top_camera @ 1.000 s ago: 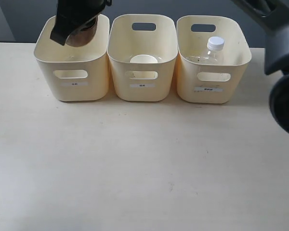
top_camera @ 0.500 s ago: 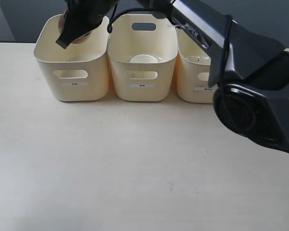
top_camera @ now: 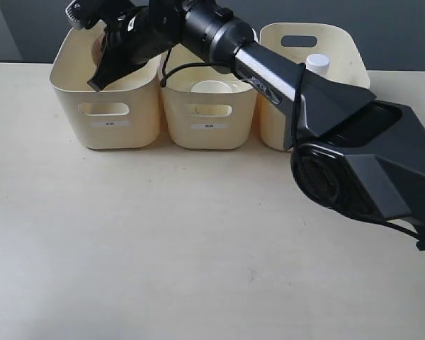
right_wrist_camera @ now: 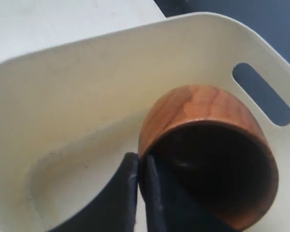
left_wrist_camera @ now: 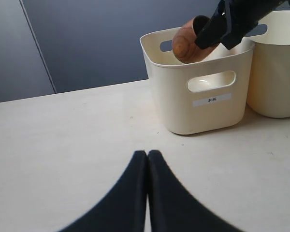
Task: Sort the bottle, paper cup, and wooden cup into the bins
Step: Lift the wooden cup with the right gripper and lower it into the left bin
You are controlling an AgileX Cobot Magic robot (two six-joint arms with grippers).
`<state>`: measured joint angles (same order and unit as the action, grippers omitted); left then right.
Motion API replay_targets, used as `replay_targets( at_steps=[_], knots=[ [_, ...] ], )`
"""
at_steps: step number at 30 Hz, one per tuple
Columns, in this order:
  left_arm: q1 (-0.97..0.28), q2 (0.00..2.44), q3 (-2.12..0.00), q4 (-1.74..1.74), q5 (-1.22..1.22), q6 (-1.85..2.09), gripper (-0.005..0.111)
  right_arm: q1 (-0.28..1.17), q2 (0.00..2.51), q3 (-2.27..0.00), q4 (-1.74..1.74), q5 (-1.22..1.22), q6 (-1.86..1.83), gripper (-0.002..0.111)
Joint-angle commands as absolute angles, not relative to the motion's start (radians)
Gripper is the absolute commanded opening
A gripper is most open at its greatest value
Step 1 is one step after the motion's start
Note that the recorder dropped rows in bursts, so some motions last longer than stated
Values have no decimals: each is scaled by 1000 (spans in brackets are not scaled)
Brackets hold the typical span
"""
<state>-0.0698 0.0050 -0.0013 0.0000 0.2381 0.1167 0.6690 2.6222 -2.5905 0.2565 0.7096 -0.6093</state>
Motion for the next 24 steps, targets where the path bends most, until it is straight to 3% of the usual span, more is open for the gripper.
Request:
replay_targets(
  at_steps=[1, 24],
  knots=[
    [-73, 0, 0, -7, 238, 115, 0, 625, 2626, -2598, 323, 704, -599, -1],
    [-73, 0, 0, -7, 238, 115, 0, 616, 2628, -2598, 353, 905, -630, -1]
  ],
)
